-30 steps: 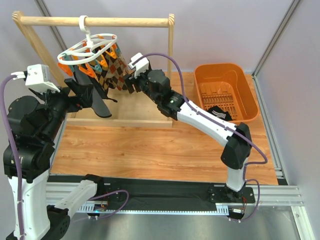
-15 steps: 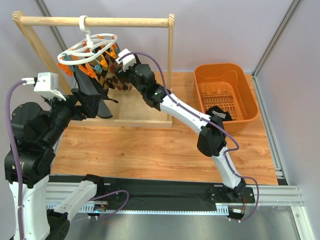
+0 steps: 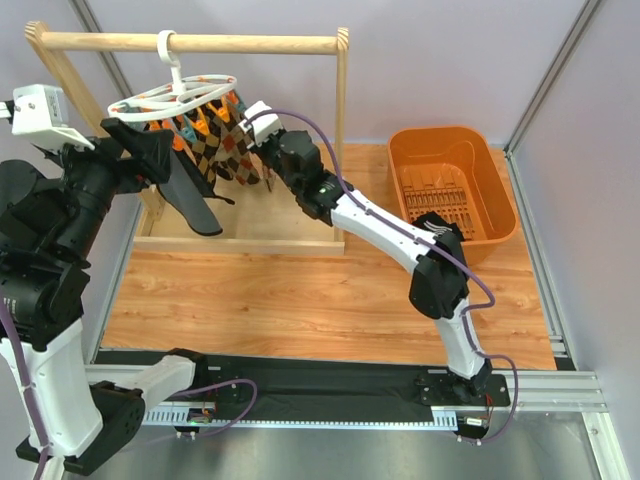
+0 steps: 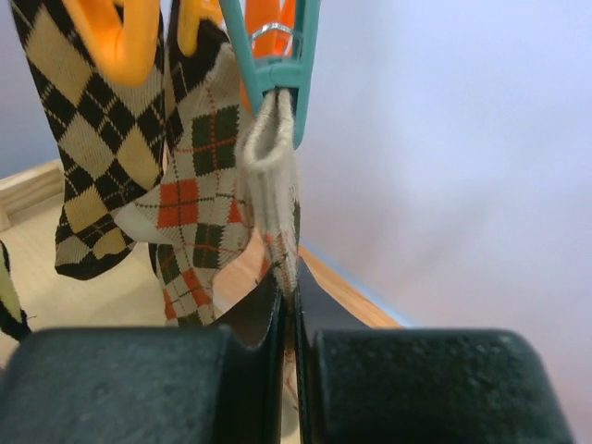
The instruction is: Remove the socks clipped to the hanger
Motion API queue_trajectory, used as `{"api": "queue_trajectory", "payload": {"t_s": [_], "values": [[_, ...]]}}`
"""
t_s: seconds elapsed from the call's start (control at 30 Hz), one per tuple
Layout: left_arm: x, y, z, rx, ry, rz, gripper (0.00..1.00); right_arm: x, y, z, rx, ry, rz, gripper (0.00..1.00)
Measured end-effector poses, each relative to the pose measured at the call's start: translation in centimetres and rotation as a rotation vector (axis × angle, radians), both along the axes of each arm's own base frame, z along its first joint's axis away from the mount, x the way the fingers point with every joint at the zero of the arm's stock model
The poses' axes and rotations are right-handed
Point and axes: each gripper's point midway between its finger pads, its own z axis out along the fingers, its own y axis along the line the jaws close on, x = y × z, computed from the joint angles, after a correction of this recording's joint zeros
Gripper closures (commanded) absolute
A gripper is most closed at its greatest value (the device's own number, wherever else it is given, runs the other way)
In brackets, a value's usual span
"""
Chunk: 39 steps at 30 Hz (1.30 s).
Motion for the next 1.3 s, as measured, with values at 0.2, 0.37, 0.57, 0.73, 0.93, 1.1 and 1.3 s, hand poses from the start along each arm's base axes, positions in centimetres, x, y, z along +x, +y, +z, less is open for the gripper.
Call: {"api": "queue_trajectory", "payload": {"t_s": [0.2, 0.37, 0.57, 0.73, 0.93, 1.1, 1.3], "values": [[2.5, 1.0, 0.4, 0.011, 0.022, 0.082, 0.11, -3.0, -2.6, 4.3, 0.042, -0.025, 0.028, 1.0], [5.0, 1.8, -2.1, 0.048, 0.114, 0.154, 0.13, -7.0, -3.9, 8.0, 0.094, -0.055, 0.088, 1.0], [6.7, 3.4, -4.4, 0.092, 0.195, 0.235, 0.17, -12.2, -2.9, 8.9, 0.117, -0.048, 0.195, 1.0], [7.3, 5.8, -4.8, 0.111, 0.234, 0.323, 0.19, -14.8, -1.5, 8.2, 0.11, -0.024, 0.249, 1.0], [9.0, 9.5, -7.3, 0.101, 0.326, 0.408, 0.22, -17.8, 0.5, 7.5, 0.11, 0.013, 0.3, 1.0], [10.9, 9.6, -9.2, 0.094, 0.39, 0.371, 0.19, -20.4, 1.8, 7.1, 0.097, 0.035, 0.329, 1.0], [12.5, 9.0, -10.7, 0.076, 0.459, 0.307, 0.15, -22.1, 2.4, 7.9, 0.114, 0.034, 0.324, 1.0]]}}
